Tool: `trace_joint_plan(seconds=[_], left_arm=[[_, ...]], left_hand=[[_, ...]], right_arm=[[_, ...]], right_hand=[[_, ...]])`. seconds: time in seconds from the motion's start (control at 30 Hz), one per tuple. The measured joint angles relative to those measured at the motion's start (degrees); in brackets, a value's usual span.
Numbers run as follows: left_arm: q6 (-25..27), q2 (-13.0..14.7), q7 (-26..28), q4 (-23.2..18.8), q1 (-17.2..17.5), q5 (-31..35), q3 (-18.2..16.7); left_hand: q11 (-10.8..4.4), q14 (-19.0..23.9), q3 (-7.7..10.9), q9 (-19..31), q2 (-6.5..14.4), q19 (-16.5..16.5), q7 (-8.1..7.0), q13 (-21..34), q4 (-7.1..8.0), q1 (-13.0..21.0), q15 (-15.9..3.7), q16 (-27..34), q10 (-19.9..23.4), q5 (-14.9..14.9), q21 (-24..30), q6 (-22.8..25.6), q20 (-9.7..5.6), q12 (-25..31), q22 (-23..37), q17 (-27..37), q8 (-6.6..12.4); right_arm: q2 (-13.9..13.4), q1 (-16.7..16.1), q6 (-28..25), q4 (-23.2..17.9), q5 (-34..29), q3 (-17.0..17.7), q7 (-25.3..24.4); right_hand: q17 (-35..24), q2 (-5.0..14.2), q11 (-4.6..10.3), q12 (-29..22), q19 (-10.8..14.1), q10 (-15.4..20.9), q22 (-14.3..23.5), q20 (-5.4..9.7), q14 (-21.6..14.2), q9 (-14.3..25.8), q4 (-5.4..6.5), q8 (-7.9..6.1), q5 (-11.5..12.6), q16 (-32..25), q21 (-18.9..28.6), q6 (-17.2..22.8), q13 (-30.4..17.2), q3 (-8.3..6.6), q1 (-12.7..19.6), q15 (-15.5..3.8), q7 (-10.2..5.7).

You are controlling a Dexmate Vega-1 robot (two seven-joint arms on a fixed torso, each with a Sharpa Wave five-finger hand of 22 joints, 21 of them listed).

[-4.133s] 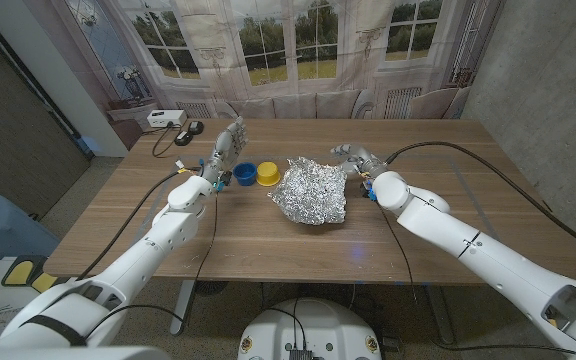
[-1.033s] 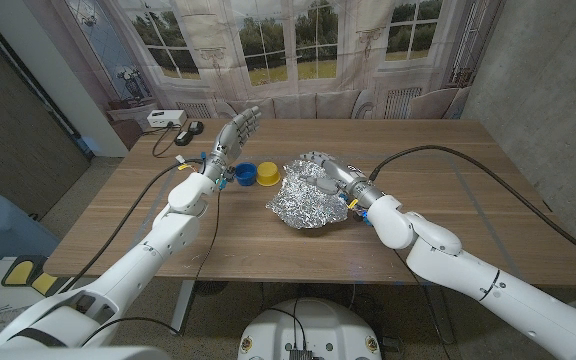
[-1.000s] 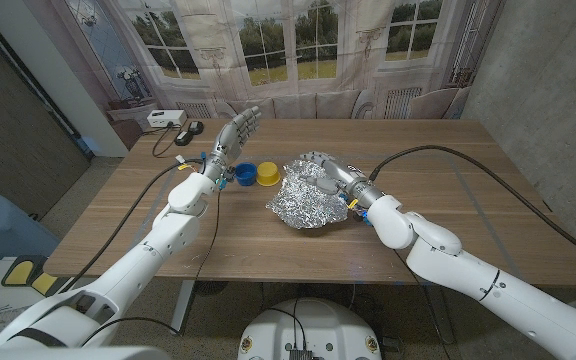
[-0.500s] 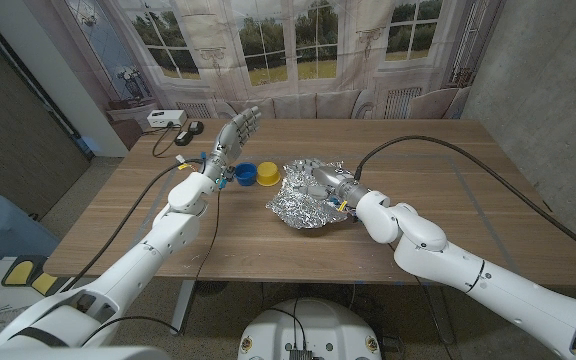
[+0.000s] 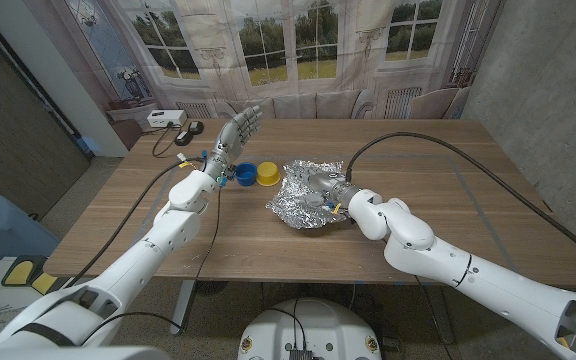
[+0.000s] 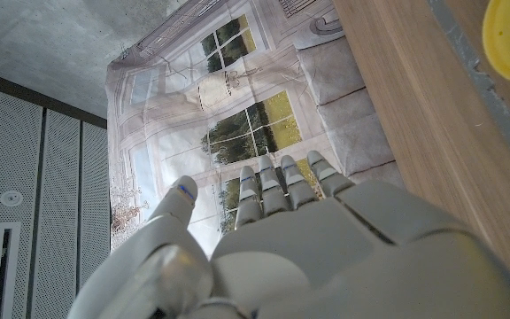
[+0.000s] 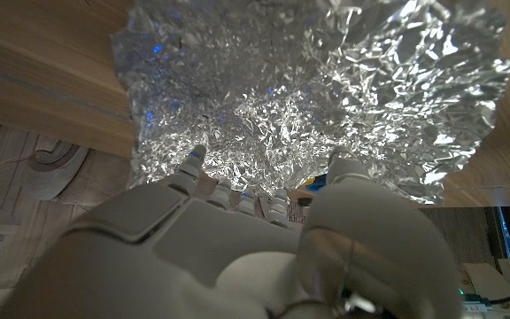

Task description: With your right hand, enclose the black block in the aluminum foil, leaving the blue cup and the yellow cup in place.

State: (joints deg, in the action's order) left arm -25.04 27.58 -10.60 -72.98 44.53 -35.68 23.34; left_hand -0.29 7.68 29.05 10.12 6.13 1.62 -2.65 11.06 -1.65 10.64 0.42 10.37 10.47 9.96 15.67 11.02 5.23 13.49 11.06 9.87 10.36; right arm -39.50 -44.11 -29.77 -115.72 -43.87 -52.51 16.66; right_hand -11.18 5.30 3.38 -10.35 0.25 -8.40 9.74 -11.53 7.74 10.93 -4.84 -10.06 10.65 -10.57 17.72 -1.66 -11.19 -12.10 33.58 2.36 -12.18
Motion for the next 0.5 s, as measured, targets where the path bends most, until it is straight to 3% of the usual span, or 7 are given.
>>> trace_joint_plan(seconds=[0.5], left_arm=[[0.46, -0.02, -0.25, 0.24, -0.46, -0.04, 0.14]], left_hand=[[0.00, -0.23, 0.00, 0.01, 0.30, -0.01, 0.00, 0.00, 0.00, -0.30, -0.24, 0.00, 0.00, 0.00, 0.00, 0.00, 0.00, 0.00, 0.00, 0.00, 0.00]], right_arm=[[2.28, 1.93, -4.30, 3.51, -4.18, -3.07, 5.42]], right_hand=[[-0.01, -0.70, 0.40, 0.21, -0.58, -1.03, 0.29, -0.57, 0.37, -0.01, -0.87, 0.01, 0.00, -0.29, -1.11, -1.67, 0.00, 0.40, -0.56, 0.40, -0.17]])
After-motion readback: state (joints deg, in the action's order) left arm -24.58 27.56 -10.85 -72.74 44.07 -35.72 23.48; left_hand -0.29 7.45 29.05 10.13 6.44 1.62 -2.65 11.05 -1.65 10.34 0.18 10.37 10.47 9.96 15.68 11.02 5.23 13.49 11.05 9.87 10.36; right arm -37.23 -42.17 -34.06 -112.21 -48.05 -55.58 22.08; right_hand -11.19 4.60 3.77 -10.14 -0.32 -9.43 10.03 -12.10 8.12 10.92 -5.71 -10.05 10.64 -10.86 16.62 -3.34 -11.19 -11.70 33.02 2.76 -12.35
